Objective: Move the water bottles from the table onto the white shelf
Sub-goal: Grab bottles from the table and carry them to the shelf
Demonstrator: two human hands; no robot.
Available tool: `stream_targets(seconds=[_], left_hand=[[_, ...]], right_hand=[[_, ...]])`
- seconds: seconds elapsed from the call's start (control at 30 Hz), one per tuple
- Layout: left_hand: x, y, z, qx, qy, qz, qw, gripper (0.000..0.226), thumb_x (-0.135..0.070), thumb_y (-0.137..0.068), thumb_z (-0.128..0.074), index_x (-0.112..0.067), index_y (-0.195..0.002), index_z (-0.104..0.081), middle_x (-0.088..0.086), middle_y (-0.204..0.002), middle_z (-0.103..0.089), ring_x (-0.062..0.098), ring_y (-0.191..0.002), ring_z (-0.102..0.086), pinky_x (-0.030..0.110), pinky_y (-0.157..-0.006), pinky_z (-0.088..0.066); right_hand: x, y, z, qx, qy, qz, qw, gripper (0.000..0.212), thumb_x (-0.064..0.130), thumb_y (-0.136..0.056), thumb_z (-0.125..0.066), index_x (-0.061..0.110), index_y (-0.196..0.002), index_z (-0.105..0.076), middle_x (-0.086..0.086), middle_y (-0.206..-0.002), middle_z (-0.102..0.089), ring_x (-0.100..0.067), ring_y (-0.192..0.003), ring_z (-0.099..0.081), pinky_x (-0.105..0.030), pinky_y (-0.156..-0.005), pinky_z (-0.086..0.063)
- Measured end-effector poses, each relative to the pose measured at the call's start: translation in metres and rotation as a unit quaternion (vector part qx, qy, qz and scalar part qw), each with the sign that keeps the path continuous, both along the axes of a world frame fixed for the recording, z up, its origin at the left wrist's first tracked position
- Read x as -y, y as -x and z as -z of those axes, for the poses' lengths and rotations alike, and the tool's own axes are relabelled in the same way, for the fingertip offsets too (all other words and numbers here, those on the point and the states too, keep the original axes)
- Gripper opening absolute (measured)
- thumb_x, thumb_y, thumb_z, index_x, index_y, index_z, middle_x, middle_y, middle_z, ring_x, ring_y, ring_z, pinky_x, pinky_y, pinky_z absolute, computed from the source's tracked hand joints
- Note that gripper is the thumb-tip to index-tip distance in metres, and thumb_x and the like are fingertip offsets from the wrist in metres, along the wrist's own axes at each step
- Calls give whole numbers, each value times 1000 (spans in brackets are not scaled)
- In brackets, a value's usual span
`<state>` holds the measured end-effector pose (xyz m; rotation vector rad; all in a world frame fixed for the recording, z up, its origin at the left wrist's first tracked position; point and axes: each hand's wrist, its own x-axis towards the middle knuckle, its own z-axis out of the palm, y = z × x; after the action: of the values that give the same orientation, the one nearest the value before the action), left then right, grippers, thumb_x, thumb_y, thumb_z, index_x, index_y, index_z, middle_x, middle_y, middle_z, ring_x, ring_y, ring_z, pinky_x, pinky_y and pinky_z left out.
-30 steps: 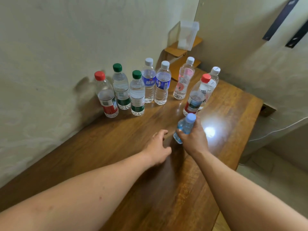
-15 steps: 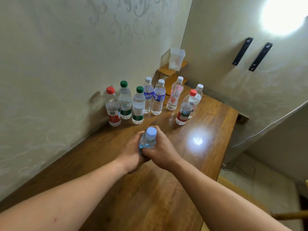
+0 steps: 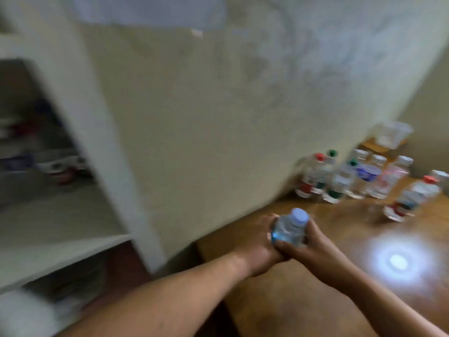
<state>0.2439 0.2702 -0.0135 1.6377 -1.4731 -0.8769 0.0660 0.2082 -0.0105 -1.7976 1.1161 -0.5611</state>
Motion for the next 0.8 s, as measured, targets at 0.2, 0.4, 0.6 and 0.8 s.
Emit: stream_targets(seconds=[0.2, 0.4, 0.6, 0.8], left_hand=[[-155, -141, -30, 114, 32, -129, 985, 45, -35, -77, -85, -34, -114, -58, -6, -115, -66, 16, -104, -64, 32, -87, -53], [-277, -260, -41, 133, 80, -333, 930, 37, -50, -77, -73, -40, -106, -52, -13, -107, -51, 13, -94, -62, 41, -82, -55], [-318, -361, -26, 91, 74, -484, 867, 54, -41, -73, -80, -33, -122, -58, -11, -113, -50, 14, -92, -65, 43, -82, -59], [-315, -415, 25, 91, 59, -532, 840, 40, -23, -89, -74, -24, -126, -59, -3, -118, -57, 15, -94, -64, 33, -76, -54]], right_hand=[[-95, -160, -16, -37, 14, -209, 977, 70, 57, -78, -88, 33, -139, -66, 24, -124, -76, 4, -118, -70, -36, -106, -56], [-183, -334, -43, -17, 53, -318, 946, 62, 57, -72, -84, 30, -125, -66, 17, -109, -79, 1, -97, -75, -31, -89, -61], [-239, -469, -44, -12, 11, -327, 945, 51, 56, -87, -77, 31, -128, -62, 12, -110, -75, -12, -95, -73, -39, -85, -61], [-261, -531, 8, -28, -34, -267, 963, 50, 49, -92, -71, 30, -138, -59, 6, -99, -77, -18, -86, -75, -41, -77, -64]])
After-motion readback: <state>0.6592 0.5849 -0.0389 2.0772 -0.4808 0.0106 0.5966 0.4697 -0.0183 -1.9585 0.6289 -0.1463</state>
